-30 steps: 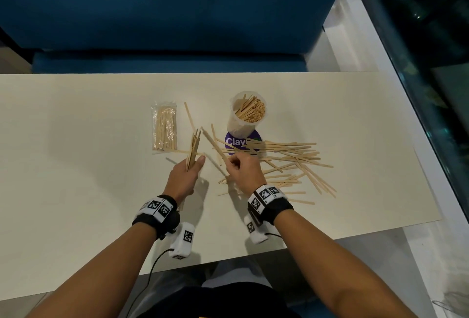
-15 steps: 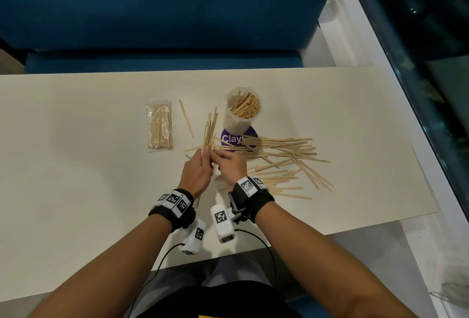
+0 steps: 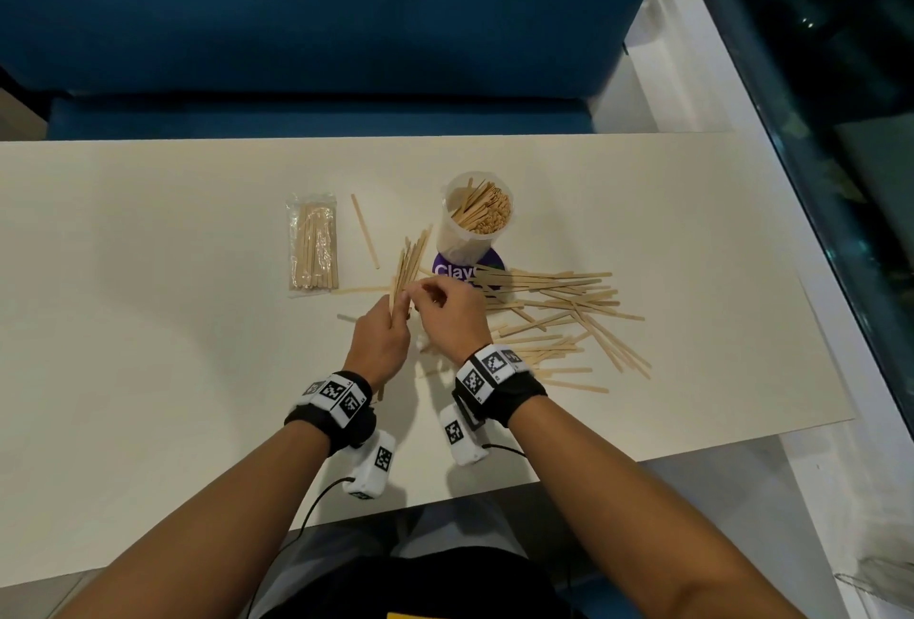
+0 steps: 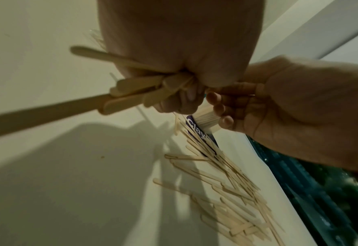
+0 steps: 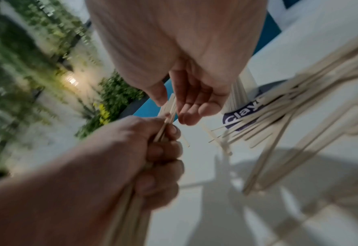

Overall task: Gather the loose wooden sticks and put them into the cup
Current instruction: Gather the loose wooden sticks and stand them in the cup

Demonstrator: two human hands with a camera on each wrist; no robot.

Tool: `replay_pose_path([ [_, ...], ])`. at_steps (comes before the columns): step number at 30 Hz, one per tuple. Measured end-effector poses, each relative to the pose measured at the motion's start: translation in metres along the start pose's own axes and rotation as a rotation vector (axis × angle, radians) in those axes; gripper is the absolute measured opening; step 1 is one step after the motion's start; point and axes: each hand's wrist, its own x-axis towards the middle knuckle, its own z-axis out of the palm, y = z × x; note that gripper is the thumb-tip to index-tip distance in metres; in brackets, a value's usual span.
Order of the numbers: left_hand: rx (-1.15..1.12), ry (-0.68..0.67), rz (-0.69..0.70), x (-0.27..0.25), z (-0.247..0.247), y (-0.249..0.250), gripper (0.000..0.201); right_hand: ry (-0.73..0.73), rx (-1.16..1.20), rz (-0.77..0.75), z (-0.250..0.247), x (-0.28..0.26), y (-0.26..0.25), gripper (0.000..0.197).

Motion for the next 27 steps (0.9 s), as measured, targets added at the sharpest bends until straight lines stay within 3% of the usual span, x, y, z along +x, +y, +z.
replay_pose_path([
  [5,0.035,-0.027,0.026,-0.008,-0.003,0.003,0.039,0.06,0.072,0.101,-0.001,0.009,-0.001,0.012],
  [8,-0.038,-0.015,-0.009,-0.009,-0.008,0.0,0.051,0.132,0.102,0.114,-0.008,0.009,-0.006,0.013],
  [13,-0.119,0.01,-0.104,-0.013,-0.028,-0.008,0.057,0.283,-0.058,-0.156,-0.036,0.002,-0.007,0.014],
  [17,-0.041,0.035,-0.168,-0.004,-0.044,-0.018,0.054,0.325,-0.125,-0.203,-0.06,-0.006,-0.005,0.015],
  [19,-0.026,0.05,-0.17,-0.001,-0.048,-0.018,0.053,0.28,-0.156,-0.198,-0.069,-0.009,-0.009,0.014],
  [24,-0.087,0.008,-0.05,-0.002,-0.041,-0.007,0.057,-0.112,-0.325,-0.168,-0.053,-0.006,-0.027,0.016],
  [27,-0.283,-0.086,-0.022,-0.01,-0.029,0.009,0.046,-0.148,-0.396,-0.248,-0.035,0.0,-0.037,0.019],
])
